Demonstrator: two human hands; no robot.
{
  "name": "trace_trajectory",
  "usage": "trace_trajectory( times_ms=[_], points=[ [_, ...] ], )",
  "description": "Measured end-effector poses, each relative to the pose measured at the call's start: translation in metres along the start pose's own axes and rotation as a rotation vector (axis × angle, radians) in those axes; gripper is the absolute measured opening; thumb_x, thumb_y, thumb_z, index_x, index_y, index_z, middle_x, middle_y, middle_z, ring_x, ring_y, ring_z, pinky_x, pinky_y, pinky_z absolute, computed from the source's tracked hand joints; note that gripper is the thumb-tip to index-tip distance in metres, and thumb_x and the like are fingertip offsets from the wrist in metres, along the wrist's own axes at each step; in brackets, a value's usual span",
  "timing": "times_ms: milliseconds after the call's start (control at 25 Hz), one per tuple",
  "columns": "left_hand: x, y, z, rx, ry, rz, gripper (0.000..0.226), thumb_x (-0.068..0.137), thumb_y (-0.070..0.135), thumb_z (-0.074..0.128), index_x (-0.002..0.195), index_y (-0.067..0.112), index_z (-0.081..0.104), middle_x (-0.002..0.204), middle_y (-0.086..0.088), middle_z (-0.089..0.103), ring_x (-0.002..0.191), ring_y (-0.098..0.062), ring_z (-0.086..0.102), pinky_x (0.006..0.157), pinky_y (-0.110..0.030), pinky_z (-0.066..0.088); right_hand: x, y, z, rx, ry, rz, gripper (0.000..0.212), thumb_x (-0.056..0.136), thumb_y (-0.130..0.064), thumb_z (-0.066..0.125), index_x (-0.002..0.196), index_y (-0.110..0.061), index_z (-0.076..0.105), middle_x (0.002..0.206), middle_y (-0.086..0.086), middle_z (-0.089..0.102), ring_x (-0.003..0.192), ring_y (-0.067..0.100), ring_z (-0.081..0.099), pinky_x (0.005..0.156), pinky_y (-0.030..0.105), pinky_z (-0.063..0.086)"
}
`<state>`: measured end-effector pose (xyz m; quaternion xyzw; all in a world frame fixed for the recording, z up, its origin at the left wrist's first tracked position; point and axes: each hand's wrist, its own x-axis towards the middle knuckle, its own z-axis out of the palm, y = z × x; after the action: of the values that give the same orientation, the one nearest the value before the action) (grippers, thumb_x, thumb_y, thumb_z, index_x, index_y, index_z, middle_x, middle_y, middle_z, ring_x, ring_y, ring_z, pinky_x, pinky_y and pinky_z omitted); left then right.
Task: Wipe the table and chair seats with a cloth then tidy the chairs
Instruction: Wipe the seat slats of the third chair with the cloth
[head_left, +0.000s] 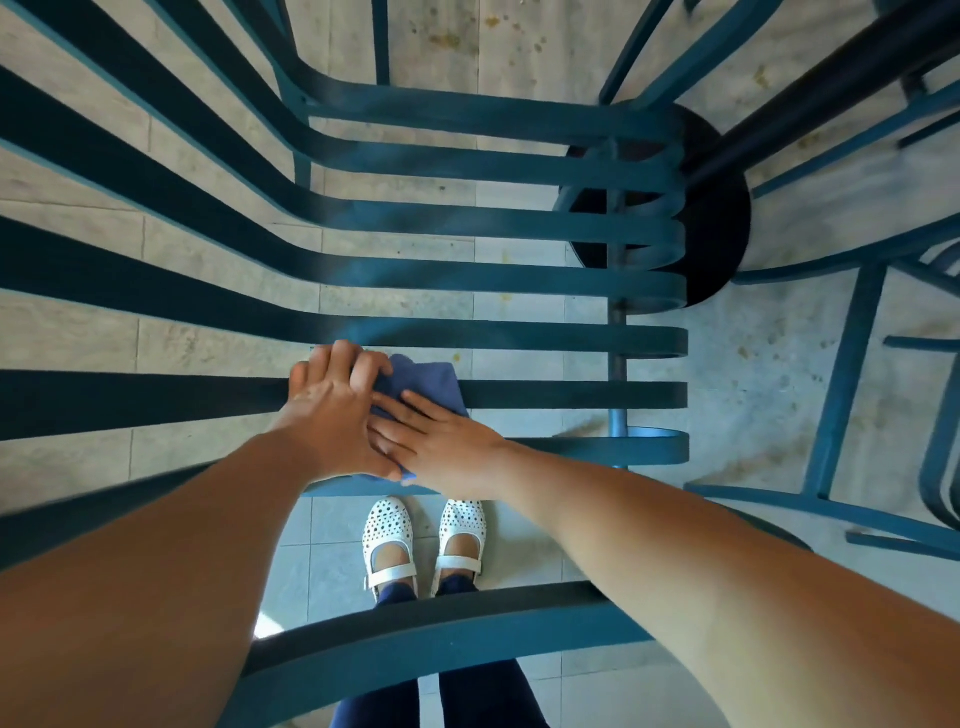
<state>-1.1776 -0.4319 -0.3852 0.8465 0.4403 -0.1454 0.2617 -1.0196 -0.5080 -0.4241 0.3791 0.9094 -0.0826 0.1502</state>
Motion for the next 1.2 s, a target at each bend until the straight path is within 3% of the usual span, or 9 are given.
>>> trace_trajectory(
  times_ms=[120, 280, 400, 480, 560, 640, 880, 1080, 1200],
  points=[
    [0.009, 0.013, 0.004, 0.023, -0.053, 0.092, 0.102, 0.029, 0.05, 0.086, 0.117, 0.016, 0.046, 0.112, -0.005, 0.043, 0.104, -0.027, 0.043, 0.09, -0.04, 0.037, -0.043, 0.02, 0.016, -0.062, -0.019, 0.0, 0.06, 0.09, -0.028, 0.031, 0.146, -0.008, 0.024, 0.152, 0.005, 0.03, 0.142, 0.024, 0.024, 0.117, 0.04, 0.005],
    [0.018, 0.036, 0.02, 0.084, -0.032, 0.12, 0.125, 0.013, 0.053, 0.086, 0.123, 0.021, 0.034, 0.114, -0.012, 0.052, 0.098, -0.035, 0.055, 0.079, -0.046, 0.047, -0.106, 0.052, 0.036, -0.143, -0.03, 0.017, 0.068, 0.091, -0.041, 0.039, 0.147, -0.009, 0.016, 0.153, 0.003, 0.029, 0.142, 0.024, 0.022, 0.116, 0.041, 0.007],
    [0.024, 0.056, 0.026, 0.122, -0.12, 0.173, 0.134, 0.043, 0.061, 0.082, 0.143, 0.032, -0.003, 0.149, -0.011, 0.023, 0.135, -0.032, 0.028, 0.107, -0.048, 0.026, -0.133, 0.066, 0.035, -0.069, 0.009, 0.032, 0.08, 0.082, -0.052, 0.058, 0.144, -0.013, 0.024, 0.151, 0.003, 0.034, 0.141, 0.026, 0.023, 0.115, 0.044, 0.01],
    [0.026, 0.069, 0.032, 0.104, -0.144, 0.154, 0.136, 0.056, 0.064, 0.075, 0.147, 0.021, -0.017, 0.157, -0.004, 0.001, 0.145, -0.024, 0.004, 0.114, -0.048, 0.007, -0.128, 0.063, 0.031, 0.063, 0.069, 0.089, 0.083, 0.068, -0.06, 0.068, 0.132, -0.015, 0.038, 0.142, 0.009, 0.045, 0.135, 0.031, 0.028, 0.111, 0.05, 0.017],
    [0.027, 0.082, 0.037, 0.079, -0.116, 0.081, 0.135, 0.06, 0.066, 0.071, 0.147, 0.012, -0.017, 0.158, -0.001, -0.008, 0.146, -0.02, -0.005, 0.115, -0.048, -0.002, -0.105, 0.052, 0.023, 0.133, 0.093, 0.214, 0.088, 0.058, -0.067, 0.071, 0.126, -0.018, 0.044, 0.139, 0.017, 0.044, 0.132, 0.037, 0.03, 0.107, 0.059, 0.02],
    [0.027, 0.089, 0.038, 0.091, -0.113, -0.007, 0.134, 0.062, 0.07, 0.067, 0.146, 0.009, -0.018, 0.157, -0.002, -0.012, 0.145, -0.019, -0.009, 0.115, -0.045, -0.005, -0.084, 0.043, 0.019, 0.115, 0.034, 0.308, 0.097, 0.063, -0.072, 0.062, 0.14, -0.021, 0.033, 0.151, 0.02, 0.027, 0.139, 0.044, 0.018, 0.106, 0.066, 0.008],
    [0.036, 0.112, 0.043, 0.139, -0.183, -0.055, 0.136, 0.059, 0.078, 0.061, 0.147, 0.012, -0.017, 0.157, 0.001, -0.008, 0.145, -0.018, -0.008, 0.112, -0.053, -0.007, -0.109, 0.063, 0.021, 0.183, -0.037, 0.319, 0.094, 0.076, -0.069, 0.054, 0.15, -0.025, 0.015, 0.158, 0.009, 0.005, 0.144, 0.034, -0.003, 0.108, 0.058, -0.01],
    [0.047, 0.143, 0.044, 0.159, -0.176, 0.045, 0.133, 0.061, 0.075, 0.063, 0.148, 0.013, -0.016, 0.154, -0.001, 0.006, 0.143, -0.02, 0.003, 0.112, -0.056, -0.003, -0.15, 0.079, 0.034, 0.176, 0.018, 0.313, 0.102, 0.068, -0.069, 0.062, 0.148, -0.023, 0.018, 0.156, 0.011, 0.02, 0.143, 0.031, 0.006, 0.111, 0.056, 0.006],
    [0.048, 0.142, 0.045, 0.231, -0.158, 0.104, 0.129, 0.063, 0.075, 0.062, 0.147, 0.018, -0.018, 0.153, -0.001, 0.008, 0.142, -0.021, 0.007, 0.112, -0.055, 0.006, -0.174, 0.091, 0.044, 0.136, 0.056, 0.276, 0.085, 0.079, -0.068, 0.042, 0.147, -0.023, 0.019, 0.155, 0.01, 0.023, 0.142, 0.029, 0.011, 0.113, 0.054, 0.008]
  ],
)
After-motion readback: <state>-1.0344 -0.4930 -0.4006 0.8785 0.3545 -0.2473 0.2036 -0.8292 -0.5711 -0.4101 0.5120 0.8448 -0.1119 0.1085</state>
